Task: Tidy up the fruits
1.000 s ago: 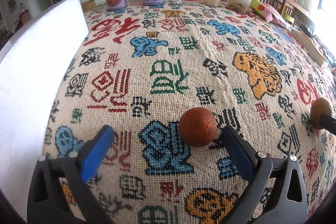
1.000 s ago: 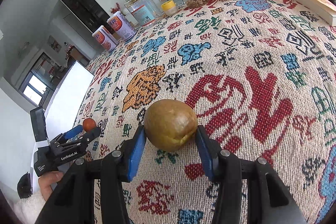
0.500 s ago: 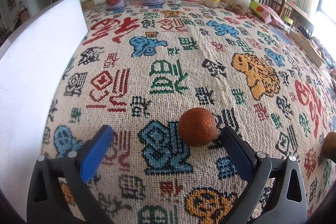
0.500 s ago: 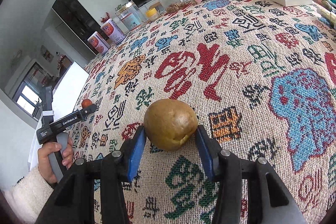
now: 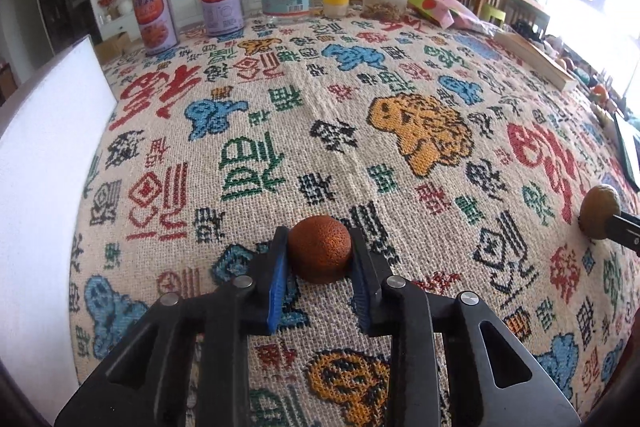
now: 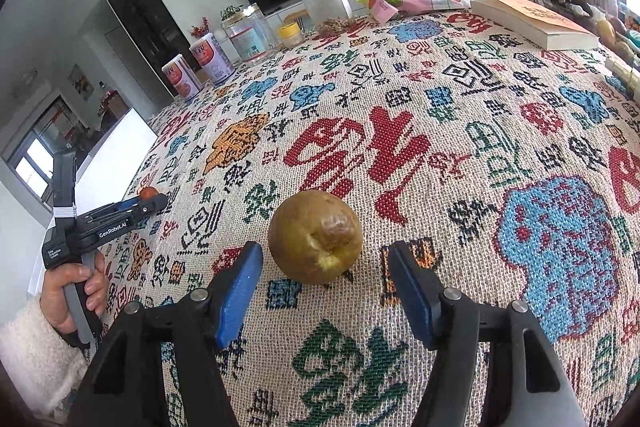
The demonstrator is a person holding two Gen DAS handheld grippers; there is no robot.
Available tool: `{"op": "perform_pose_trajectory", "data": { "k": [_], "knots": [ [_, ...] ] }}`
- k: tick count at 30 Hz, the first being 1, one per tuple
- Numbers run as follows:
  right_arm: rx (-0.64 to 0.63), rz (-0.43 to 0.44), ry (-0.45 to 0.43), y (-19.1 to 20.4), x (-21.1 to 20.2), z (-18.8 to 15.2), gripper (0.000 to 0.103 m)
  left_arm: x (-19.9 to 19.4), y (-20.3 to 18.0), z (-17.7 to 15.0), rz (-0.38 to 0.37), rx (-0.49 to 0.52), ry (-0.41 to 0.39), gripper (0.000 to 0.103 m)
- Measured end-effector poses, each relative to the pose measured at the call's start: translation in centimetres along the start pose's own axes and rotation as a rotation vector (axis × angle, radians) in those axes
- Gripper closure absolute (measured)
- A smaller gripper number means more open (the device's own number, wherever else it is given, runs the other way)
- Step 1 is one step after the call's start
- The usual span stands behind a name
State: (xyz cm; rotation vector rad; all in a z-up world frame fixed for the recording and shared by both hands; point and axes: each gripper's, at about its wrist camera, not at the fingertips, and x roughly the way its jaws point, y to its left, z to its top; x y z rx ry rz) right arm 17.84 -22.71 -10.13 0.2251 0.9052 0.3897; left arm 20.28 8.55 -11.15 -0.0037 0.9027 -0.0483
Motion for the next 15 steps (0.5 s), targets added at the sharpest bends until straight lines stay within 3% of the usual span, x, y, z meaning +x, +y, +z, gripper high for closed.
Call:
{"op": "perform_pose_trajectory", "data": {
  "k": [4, 6, 8, 15],
  "knots": [
    [0.051, 0.046, -0.029, -0.1, 1.5, 0.8, 0.038, -1.1, 0.3, -1.0, -0.04, -0.067, 0.011, 0.076],
    [0.064, 0.051, -0.025, 0.1, 2.2, 1.3, 0.055, -2.1, 0.8, -1.5, -0.079, -0.125, 0.023, 0.076],
    [0.075, 0.043, -0.026, 0.4, 2.0, 1.3, 0.054, -4.1, 1.3, -1.8, -0.132, -0.183, 0.015, 0.076],
    [-0.035, 0.102, -0.043, 6.0, -0.9, 0.9, 0.054, -16.6, 4.7, -2.2, -0.362, -0.356, -0.071, 0.076]
  ]
}}
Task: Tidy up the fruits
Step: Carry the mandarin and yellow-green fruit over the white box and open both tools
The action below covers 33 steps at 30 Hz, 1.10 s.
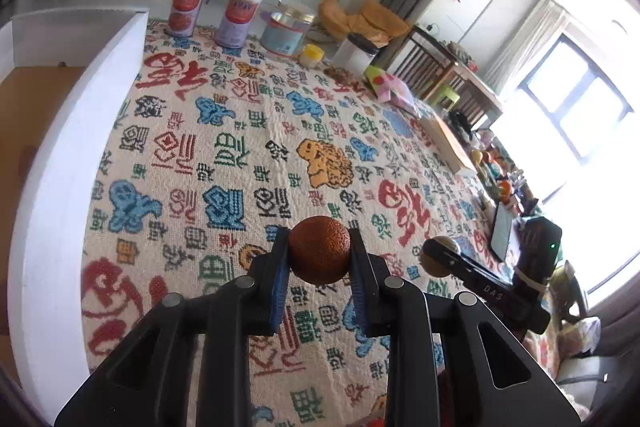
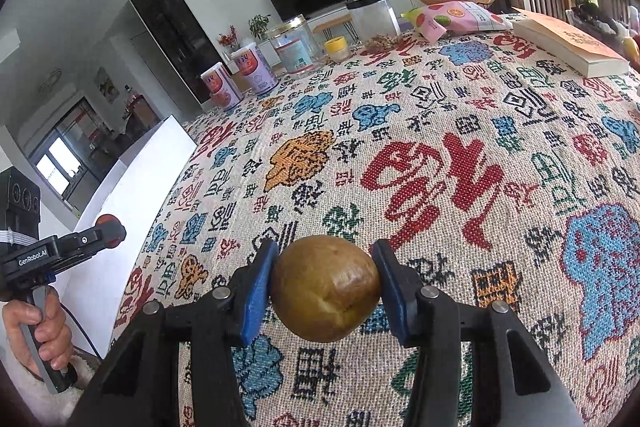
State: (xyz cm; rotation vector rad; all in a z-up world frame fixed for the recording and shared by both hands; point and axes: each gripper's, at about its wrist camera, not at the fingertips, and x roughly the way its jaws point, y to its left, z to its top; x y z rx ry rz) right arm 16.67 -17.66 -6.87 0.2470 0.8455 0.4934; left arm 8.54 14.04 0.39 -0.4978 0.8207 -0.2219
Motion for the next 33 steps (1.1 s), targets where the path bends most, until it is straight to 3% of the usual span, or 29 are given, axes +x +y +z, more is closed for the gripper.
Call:
{"op": "perform_pose_trajectory", "data": {
  "k": [2, 4, 7, 10, 16, 19, 22, 24, 25, 26, 29, 31, 33],
  "knots": [
    [-0.034, 0.032, 0.006, 2.3, -0.2, 0.3, 0.054, -4.2, 1.1, 0.8, -0.047, -0.065, -0.031, 0.076],
    [-0.076, 0.071, 0.02, 5.2, -0.2, 0.7, 0.054, -8.8, 2.6, 1.7, -0.042, -0.103, -0.091, 0.076],
    [-0.161, 0.164, 0.041, 10.9, 0.3, 1.5, 0.054, -15.4, 6.2, 2.6, 0.062, -0.147, -0.203, 0.076],
    [-0.261, 0.279, 0.087, 18.1, 1.4, 1.8, 0.054, -18.8, 10.8, 2.8, 0.222, -0.193, -0.24, 0.076],
    [-0.512, 0.457, 0.245, 32.9, 5.7, -0.3, 0.054, -15.5, 20.5, 1.3, 0.465, -0.305, -0.059, 0.076],
    [-0.601, 0.42, 0.336, 38.3, 9.7, -1.5, 0.054, -13.4, 22.5, -0.1, 0.516, -0.325, 0.017, 0.075],
    [-0.624, 0.362, 0.407, 41.1, 13.5, -2.1, 0.054, -12.8, 23.0, -1.4, 0.539, -0.33, 0.035, 0.074],
    [-0.623, 0.335, 0.425, 42.0, 15.1, -2.3, 0.053, -12.9, 22.7, -1.9, 0.563, -0.311, 0.024, 0.065],
    [-0.614, 0.327, 0.414, 42.2, 15.5, -2.2, 0.053, -13.1, 22.3, -2.1, 0.58, -0.3, 0.014, 0.052],
    [-0.603, 0.32, 0.394, 42.3, 15.7, -1.8, 0.045, -13.4, 21.7, -2.1, 0.607, -0.286, -0.005, 0.038],
    [-0.552, 0.31, 0.301, 41.9, 14.5, -0.2, 0.021, -14.9, 19.2, -2.1, 0.732, -0.216, -0.101, 0.012],
    [-0.53, 0.289, 0.238, 41.2, 13.1, 0.9, 0.011, -16.1, 17.0, -2.1, 0.843, -0.159, -0.18, 0.004],
    [-0.526, 0.251, 0.199, 40.7, 11.7, 1.8, 0.002, -16.6, 15.1, -2.2, 0.958, -0.11, -0.25, 0.003]
  ]
}}
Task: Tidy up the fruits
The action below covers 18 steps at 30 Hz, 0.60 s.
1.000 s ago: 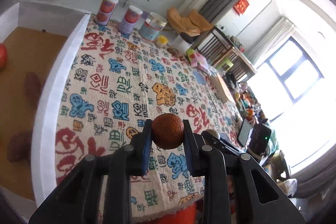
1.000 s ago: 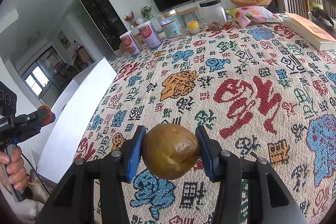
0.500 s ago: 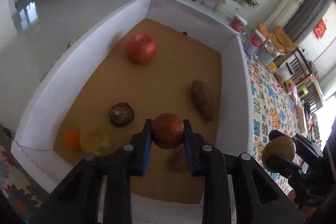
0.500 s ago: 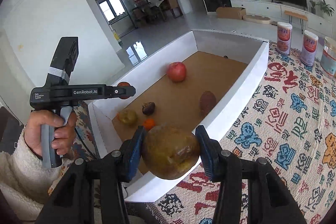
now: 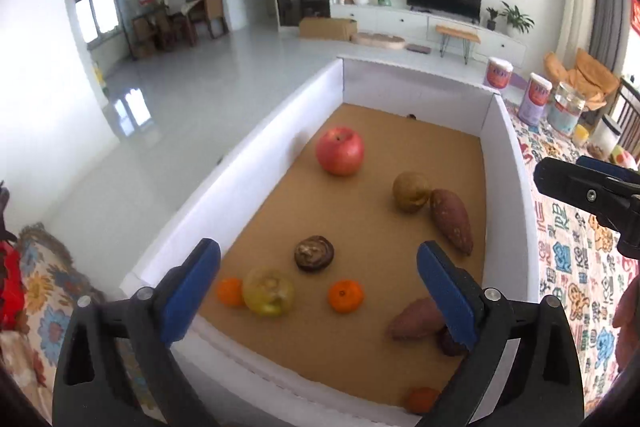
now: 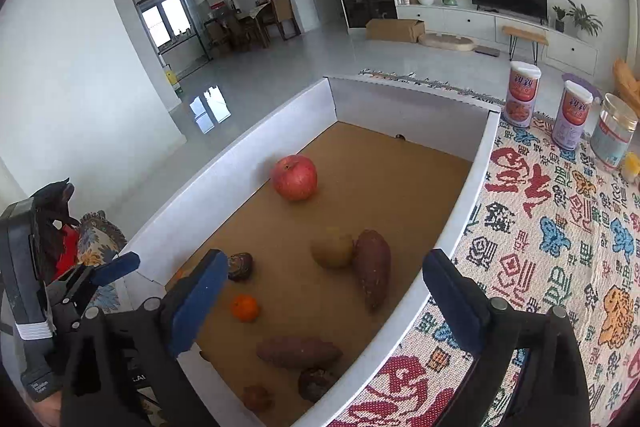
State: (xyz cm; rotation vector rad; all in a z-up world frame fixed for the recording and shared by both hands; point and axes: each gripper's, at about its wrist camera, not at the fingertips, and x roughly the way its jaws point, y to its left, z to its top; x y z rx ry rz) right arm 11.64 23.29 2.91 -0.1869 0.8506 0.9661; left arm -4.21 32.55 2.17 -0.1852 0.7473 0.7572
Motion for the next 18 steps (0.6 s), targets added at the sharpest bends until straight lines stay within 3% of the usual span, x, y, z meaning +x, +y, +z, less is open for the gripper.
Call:
{"op": "perform_pose_trajectory", "data": {
  "k": [3, 7, 14, 18],
  "knots": [
    [-0.009, -0.043, -0.019, -0.4, -2.5, -0.4, 0.0, -1.0, -0.5, -0.2, 0.09, -0.009, -0.007, 0.002],
    [0.003, -0.075, 0.002, -0.7, -4.0, -1.8, 0.0, -0.4, -0.5, -0.5, 0.06, 0.013, 0.07, 0.002],
    [-0.01, -0.072, 0.094, 1.6, -3.9, -4.0, 0.0, -0.7, 0.6, -1.4, 0.108, 0.028, 0.073, 0.002],
    [-0.075, -0.101, 0.115, 3.8, -3.4, -4.3, 0.0, -0.9, 1.6, -1.5, 0.09, 0.021, 0.089, 0.002]
  ]
}}
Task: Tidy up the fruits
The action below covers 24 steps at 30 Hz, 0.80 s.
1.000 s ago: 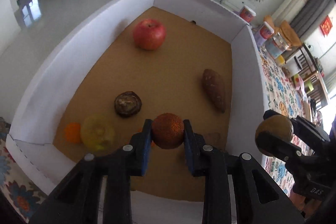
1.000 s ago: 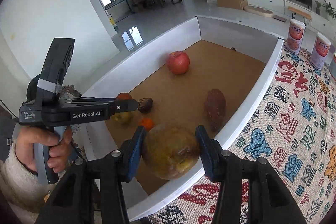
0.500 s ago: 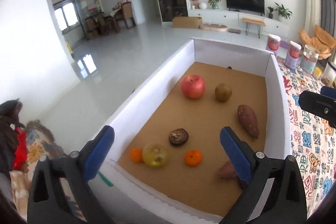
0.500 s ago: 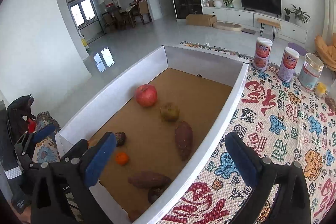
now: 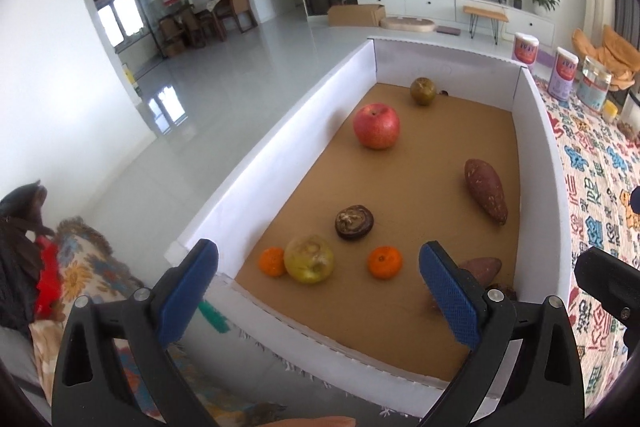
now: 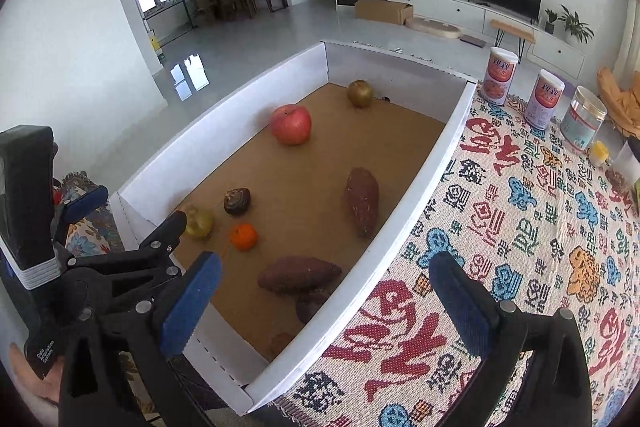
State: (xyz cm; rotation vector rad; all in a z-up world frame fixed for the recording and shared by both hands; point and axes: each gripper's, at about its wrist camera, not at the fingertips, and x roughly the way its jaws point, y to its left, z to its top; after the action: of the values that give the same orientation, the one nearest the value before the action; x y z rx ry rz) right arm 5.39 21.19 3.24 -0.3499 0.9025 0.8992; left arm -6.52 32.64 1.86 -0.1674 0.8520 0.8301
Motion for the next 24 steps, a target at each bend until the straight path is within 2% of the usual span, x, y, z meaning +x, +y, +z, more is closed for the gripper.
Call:
{"op": "perform_pose_trajectory", "data": {
  "k": [6, 24],
  "knots": [
    [-0.045, -0.047, 0.032, 1.7, 0.3, -0.3, 0.0, 0.4, 0.9, 0.1, -0.055, -0.03, 0.04, 0.002],
    [0.023, -0.082, 0.083, 2.0, 1.5, 0.2, 0.0, 1.5, 2.1, 0.6, -0.09, -0.047, 0.095, 0.002]
  ]
}}
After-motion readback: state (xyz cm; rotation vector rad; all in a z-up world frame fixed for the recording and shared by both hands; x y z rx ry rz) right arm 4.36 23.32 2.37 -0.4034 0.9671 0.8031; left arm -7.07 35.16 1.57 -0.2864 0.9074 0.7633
